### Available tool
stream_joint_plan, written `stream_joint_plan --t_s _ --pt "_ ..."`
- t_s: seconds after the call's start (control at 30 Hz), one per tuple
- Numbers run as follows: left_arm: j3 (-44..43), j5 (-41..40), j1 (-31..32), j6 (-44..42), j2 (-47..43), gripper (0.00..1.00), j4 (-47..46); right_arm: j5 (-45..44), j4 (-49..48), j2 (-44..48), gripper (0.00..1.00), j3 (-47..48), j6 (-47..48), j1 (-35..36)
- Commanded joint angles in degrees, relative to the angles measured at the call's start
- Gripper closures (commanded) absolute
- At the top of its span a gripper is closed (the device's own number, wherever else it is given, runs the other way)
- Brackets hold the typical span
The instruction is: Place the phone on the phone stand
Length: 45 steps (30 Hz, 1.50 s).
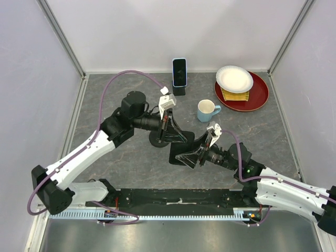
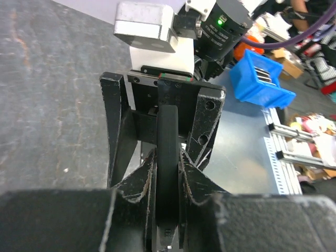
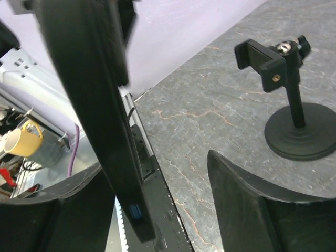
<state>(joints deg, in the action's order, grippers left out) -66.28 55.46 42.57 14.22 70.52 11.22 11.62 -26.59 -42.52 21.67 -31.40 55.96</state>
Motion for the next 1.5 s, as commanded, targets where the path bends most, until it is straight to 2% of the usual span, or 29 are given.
stream_joint_plan --t_s 0.0,0.13,0.17,0.23,0.27,0.3,0.37,0.47,0.53,0.7,0.83,0.97,1.13,1.47 --pt "-0.6 -10.27 -0.46 -4.8 -6.44 0.98 -0.5 -5.63 8.21 1.74 0.22 2.85 1.51 -0.07" --pt "1.5 -23.96 -1.78 -7.01 -13.2 0.98 -1.29 -9.59 11.64 4.2 0.14 2.67 1.16 -0.15" --pt "3.25 -30.61 -2.13 -7.18 -16.61 0.98 -2.86 -10.29 11.73 4.9 0.13 2.41 0.9 -0.07" --pt "5.45 -37.76 -3.01 -7.8 -20.58 0.98 -4.88 -11.26 11.65 5.26 0.11 2.15 0.55 -0.15" --pt "7.55 -44.93 -3.19 -8.06 -22.34 0.98 -5.77 -12.48 11.73 5.17 0.11 2.15 0.46 -0.07" --pt "8.44 -48.31 -3.37 -8.59 -25.92 0.98 -7.17 -13.45 11.82 4.82 0.11 2.23 0.02 -0.07" --pt "10.55 -56.9 -3.63 -9.38 -28.85 0.98 -8.23 -16.88 13.57 2.2 0.11 3.8 -0.24 -0.07" --pt "12.75 -63.35 -3.72 -10.52 -32.9 0.98 -10.51 -20.13 16.3 -4.03 0.13 7.75 0.11 0.2" --pt "13.89 -64.51 -3.72 -10.7 -34.57 0.98 -10.96 -21.72 17.44 -8.77 0.14 9.87 0.55 1.42" --pt "14.51 -68.2 -3.81 -9.38 -35.37 0.98 -12.63 -34.09 20.34 -16.7 0.16 17.17 0.11 6.07" --pt "14.69 -71.1 -3.81 -8.68 -35.71 0.98 -12.54 -40.7 21.31 -24.33 0.19 22.43 -0.42 8.02" --pt "14.95 -71.37 -3.81 -8.59 -36.07 0.98 -12.81 -42.99 20.53 -29.98 0.26 26.75 1.86 10.04" --pt "14.95 -70.58 -3.81 -8.33 -35.89 0.98 -12.72 -47.29 20.52 -34.72 0.27 30.61 3.62 11.1" --pt "14.95 -69.09 -3.89 -8.07 -35.36 0.98 -12.54 -50.28 21.75 -41.76 0.32 35.72 6.26 11.01"
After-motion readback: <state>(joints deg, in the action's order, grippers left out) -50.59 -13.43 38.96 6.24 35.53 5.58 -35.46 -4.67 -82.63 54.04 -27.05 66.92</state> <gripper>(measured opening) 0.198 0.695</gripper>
